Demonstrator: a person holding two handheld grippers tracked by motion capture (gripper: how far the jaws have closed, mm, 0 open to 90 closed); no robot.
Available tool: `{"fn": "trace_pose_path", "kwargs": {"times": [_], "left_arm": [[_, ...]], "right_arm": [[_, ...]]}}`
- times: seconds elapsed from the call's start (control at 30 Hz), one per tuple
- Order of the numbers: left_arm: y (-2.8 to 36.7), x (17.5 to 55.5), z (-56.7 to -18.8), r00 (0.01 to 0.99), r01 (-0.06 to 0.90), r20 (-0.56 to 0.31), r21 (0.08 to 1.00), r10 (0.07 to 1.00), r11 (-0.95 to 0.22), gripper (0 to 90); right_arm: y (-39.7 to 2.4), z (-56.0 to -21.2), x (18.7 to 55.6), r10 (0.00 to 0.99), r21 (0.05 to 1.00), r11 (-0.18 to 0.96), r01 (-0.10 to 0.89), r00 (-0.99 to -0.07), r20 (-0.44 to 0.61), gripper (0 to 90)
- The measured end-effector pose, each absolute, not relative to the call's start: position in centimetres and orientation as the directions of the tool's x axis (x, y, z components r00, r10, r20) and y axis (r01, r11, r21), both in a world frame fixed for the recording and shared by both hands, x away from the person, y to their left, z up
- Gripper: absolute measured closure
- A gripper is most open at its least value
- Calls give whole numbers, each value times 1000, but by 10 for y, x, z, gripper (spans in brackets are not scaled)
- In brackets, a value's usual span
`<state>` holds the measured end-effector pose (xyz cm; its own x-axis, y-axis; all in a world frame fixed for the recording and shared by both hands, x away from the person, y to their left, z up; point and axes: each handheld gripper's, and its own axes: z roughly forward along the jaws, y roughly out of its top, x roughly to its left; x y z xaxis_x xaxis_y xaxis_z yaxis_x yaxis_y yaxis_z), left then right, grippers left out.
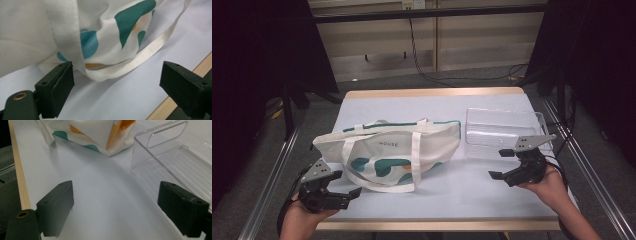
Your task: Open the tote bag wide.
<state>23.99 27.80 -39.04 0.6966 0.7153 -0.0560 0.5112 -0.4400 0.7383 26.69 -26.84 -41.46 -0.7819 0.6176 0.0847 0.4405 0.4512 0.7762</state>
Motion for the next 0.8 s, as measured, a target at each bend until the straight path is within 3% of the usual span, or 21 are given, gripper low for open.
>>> {"fn": "trace_pose_path", "kwargs": {"times": [0.8], "left_arm": [[251, 262, -351, 754, 478, -59, 733, 654, -485, 122]], "right_arm": [[-236, -405, 281, 560, 780, 461, 424, -821, 116, 131]]}}
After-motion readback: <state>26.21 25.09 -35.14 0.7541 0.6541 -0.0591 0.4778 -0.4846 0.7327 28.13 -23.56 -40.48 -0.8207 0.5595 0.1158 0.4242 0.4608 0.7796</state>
